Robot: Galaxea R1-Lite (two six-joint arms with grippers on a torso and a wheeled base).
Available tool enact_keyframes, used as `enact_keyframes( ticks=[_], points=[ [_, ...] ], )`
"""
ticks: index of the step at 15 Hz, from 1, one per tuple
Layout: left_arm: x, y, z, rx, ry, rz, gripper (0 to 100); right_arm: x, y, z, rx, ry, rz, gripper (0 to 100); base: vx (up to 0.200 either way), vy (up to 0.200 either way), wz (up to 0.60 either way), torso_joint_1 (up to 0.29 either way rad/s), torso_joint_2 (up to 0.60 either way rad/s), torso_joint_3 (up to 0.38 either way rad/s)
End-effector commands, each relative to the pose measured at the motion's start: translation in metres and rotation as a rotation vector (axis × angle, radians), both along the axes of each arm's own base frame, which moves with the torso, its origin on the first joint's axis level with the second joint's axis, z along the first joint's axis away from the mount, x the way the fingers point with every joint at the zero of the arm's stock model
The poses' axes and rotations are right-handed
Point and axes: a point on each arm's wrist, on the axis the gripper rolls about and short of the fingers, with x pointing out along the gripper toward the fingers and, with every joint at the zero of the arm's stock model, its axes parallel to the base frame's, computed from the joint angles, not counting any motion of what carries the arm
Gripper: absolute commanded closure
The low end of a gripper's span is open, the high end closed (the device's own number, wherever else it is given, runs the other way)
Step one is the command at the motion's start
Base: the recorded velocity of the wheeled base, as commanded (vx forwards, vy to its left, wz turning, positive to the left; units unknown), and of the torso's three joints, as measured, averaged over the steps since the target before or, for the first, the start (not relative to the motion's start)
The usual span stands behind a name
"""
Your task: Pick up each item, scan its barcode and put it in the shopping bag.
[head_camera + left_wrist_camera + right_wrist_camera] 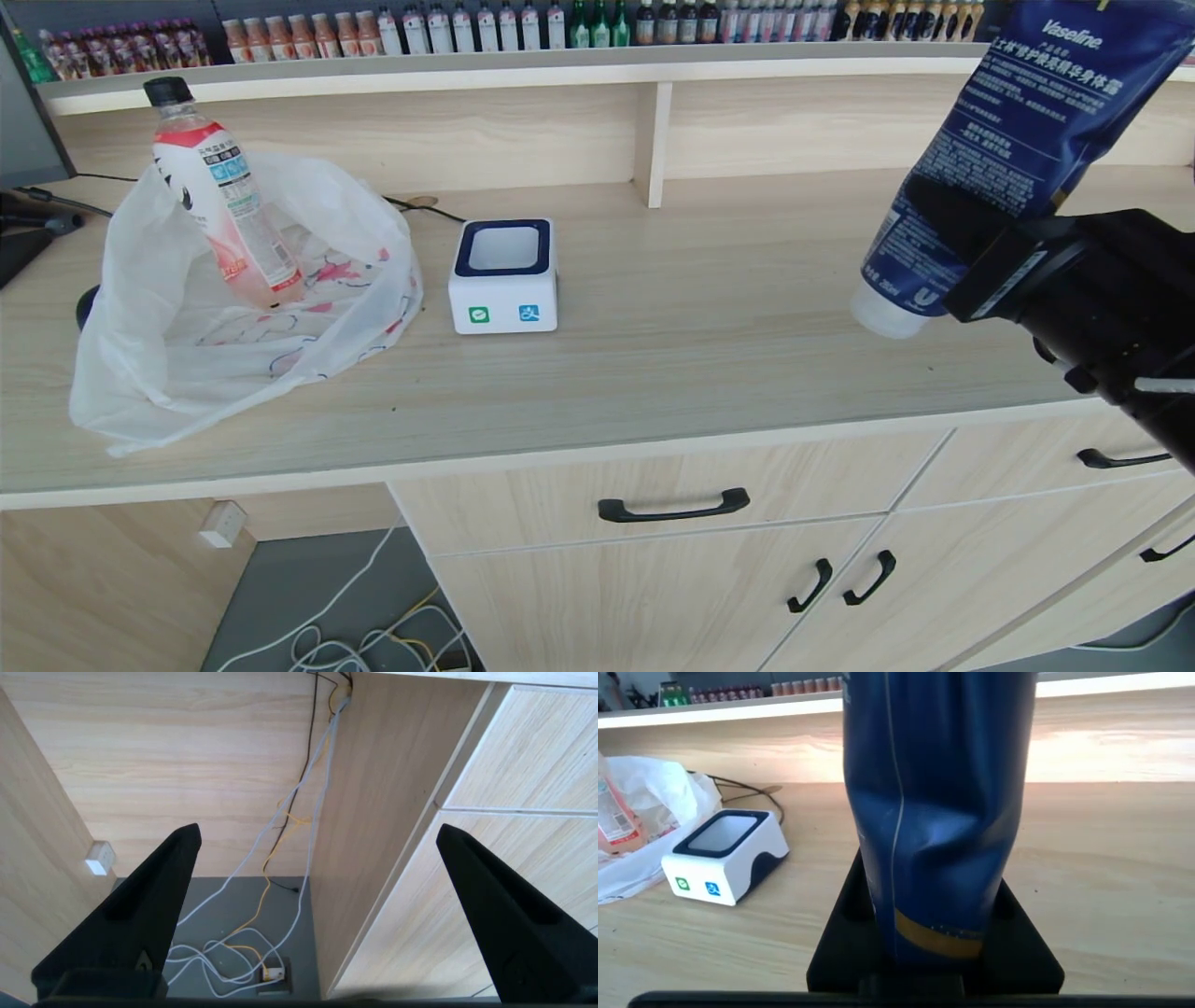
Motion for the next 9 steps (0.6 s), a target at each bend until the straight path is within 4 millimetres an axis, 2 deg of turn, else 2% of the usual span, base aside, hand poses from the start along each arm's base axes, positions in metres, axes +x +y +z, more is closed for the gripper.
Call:
enact_keyframes(
  ticks=[1, 9],
  points=[
    [0.0001, 0.0000, 0.0000, 0.000, 0.002, 0.000, 0, 0.0120, 0.0028, -0.0029, -0.013, 0.009, 0.000, 100, 0.000, 0.200, 0.00, -0.002, 0.01, -0.002],
    [0.0001, 0.0000, -0.0001, 0.000, 0.003, 0.000, 0, 0.0182, 0.0068, -0.0047, -0.020, 0.014, 0.006, 100, 0.000, 0.200, 0.00, 0.004, 0.00, 0.002]
  ],
)
